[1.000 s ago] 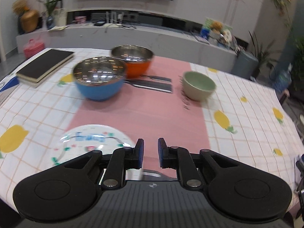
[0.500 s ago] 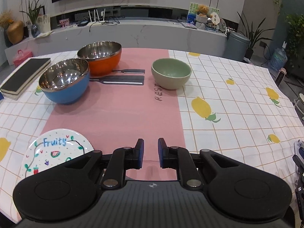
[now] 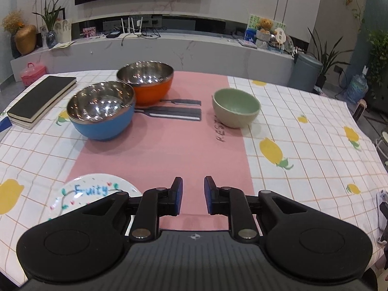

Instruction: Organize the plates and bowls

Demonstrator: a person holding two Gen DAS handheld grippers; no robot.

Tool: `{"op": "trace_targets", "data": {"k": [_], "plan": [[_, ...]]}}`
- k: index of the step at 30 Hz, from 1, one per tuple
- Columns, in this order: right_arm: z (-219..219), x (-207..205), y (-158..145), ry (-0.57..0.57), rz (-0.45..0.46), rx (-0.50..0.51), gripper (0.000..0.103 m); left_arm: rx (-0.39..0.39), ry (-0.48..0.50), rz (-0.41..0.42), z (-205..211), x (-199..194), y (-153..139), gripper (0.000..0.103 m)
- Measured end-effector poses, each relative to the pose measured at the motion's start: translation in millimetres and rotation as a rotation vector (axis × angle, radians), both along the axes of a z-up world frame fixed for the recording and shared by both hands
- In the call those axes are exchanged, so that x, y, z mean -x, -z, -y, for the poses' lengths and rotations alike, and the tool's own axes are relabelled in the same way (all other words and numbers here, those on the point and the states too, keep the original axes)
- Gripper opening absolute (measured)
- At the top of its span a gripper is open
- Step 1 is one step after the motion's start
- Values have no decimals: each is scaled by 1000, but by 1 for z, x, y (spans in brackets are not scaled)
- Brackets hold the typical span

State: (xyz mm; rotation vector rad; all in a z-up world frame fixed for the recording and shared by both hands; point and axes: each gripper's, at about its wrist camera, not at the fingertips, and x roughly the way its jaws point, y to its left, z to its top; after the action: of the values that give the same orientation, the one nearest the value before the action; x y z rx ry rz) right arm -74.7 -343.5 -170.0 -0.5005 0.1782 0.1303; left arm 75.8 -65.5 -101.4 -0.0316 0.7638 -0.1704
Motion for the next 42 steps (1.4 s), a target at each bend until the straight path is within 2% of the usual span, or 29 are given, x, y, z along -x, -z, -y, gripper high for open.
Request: {"op": "trace_targets", "data": {"k": [4,6,8,12,16,20,26,30,42], "plan": [[-12,-3,-5,14,-8,13,24,9,-5,25,-16,-1,-4,26],[-13,-5,-3,34,-13,24,32,23,-11,28,-25,-2,-5,26],[-10,-5,7,66,-4,65,34,31,-18,35,-33,-1,-5,26],[8,-2,28,141,-1,111,34,37,-32,27,-40,-2,-2,26],[16,-3,37,152,6,142,34,37,-37,-4,-35,-6,6,26],[20,-3,39,139,40,169,34,16,-14,-1,-24,-4,7,26],[20,-4,39,143,54,151,34,4,-5,-7,-14,-5,7,26],[14,-2,28,148,83,124,34,-4,-4,-5,-14,-6,6,26],[-33,-21,-2,100,138,28,34,17,-28,14,-40,-13,0,26]]}}
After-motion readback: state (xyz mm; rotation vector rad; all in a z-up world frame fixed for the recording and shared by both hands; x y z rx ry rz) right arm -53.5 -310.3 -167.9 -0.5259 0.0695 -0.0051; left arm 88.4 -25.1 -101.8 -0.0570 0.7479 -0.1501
